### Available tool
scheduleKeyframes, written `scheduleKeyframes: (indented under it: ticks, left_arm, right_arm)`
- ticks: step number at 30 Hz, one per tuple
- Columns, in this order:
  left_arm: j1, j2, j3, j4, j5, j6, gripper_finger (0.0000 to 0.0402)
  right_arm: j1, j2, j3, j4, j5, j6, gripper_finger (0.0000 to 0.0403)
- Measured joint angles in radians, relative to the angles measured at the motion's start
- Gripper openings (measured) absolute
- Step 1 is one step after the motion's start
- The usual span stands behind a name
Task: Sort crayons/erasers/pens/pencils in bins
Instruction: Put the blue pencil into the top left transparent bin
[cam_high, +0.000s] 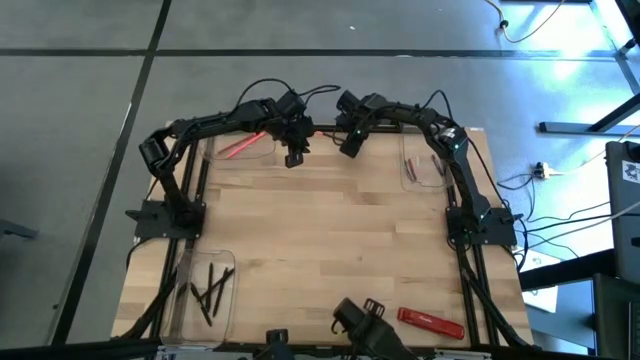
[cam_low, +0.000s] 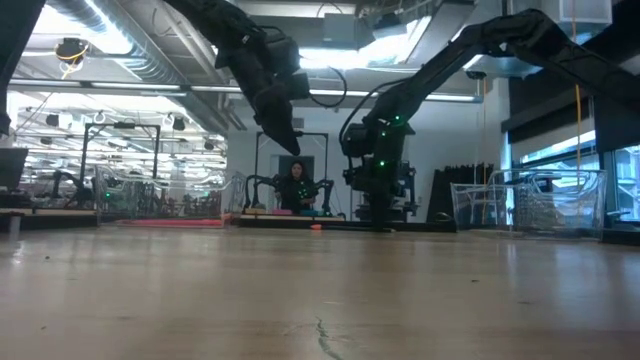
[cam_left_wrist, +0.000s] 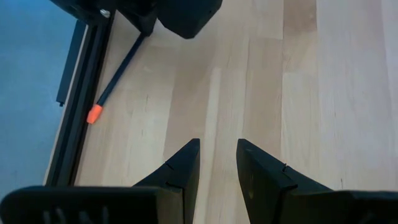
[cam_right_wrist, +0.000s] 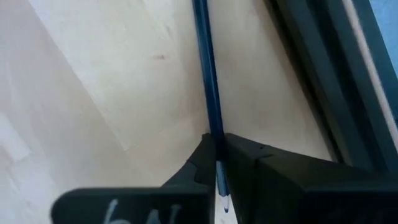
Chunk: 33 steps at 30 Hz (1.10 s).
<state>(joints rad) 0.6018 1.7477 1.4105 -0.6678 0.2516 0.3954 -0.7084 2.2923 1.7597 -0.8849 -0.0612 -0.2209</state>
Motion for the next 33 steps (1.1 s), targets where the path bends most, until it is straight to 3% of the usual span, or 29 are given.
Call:
scheduleKeyframes:
  ticks: [19, 29, 33]
  left_arm:
    - [0.000, 0.000, 0.000, -0.003, -0.008, 0.125, 0.0097]
    - [0.000, 0.000, 0.000, -0.138, -0.005, 0.139, 0.0097]
    - [0.000, 0.000, -0.042, -0.116, -0.003, 0.140, 0.0097]
  right_arm:
    - [0.156, -0.063, -0.006, -0.118, -0.015, 0.008, 0.0006]
    - [0.203, -0.120, -0.002, -0.112, -0.012, 0.033, 0.0005]
    - [0.207, -0.129, -0.002, -0.097, -0.012, 0.033, 0.0005]
